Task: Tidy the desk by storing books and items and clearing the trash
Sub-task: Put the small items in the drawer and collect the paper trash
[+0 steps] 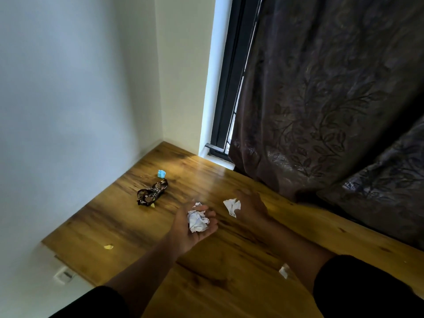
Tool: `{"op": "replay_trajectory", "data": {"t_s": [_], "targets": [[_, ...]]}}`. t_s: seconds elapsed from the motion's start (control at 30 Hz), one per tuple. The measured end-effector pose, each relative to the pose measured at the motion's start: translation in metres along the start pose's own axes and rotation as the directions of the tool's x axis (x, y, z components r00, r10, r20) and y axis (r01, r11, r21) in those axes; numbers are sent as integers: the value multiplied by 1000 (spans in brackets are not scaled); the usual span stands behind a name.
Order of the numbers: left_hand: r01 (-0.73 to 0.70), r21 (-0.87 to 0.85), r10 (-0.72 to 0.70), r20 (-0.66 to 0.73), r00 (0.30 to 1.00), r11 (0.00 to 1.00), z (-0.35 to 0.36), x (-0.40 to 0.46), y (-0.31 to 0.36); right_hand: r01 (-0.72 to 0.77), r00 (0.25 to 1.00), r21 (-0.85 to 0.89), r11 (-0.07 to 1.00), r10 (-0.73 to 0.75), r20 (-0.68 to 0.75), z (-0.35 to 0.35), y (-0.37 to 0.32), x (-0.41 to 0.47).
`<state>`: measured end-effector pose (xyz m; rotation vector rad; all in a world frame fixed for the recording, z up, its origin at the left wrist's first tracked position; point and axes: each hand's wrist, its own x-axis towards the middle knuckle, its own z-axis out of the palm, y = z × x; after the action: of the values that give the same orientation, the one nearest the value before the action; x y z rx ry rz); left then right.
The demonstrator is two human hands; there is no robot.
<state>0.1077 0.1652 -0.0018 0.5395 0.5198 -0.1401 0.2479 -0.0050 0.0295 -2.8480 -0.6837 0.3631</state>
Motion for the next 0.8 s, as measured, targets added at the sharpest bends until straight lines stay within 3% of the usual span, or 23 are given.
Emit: {"op": "replay_trajectory", "data": {"t_s": [0.17, 0.23, 0.4, 0.5, 0.63, 0.8], "targets": [[42, 32, -44, 42, 998, 999, -25, -1, 20, 66, 998, -28, 997, -66, -2, 21, -5, 16], [41, 26, -42, 34, 999, 999, -31, -2, 25, 29, 999, -38, 999, -28, 24, 26, -11, 19], [15, 3, -15, 6, 1000, 1000, -41, 0, 36, -11, 991, 77, 997, 21, -133, 25, -30, 19], [1, -4, -1, 6, 1000, 1000, -39, -1, 44, 131, 973, 157, 979, -97, -207, 17, -43, 17], [-32, -21, 31, -17, 999, 999, -31, 1, 53, 301, 947, 278, 912, -254, -195, 4, -81, 7], [-82, -87, 85, 24, 996, 993, -25, -1, 64, 522, 853, 261, 812, -491, -178, 7, -125, -8]]}}
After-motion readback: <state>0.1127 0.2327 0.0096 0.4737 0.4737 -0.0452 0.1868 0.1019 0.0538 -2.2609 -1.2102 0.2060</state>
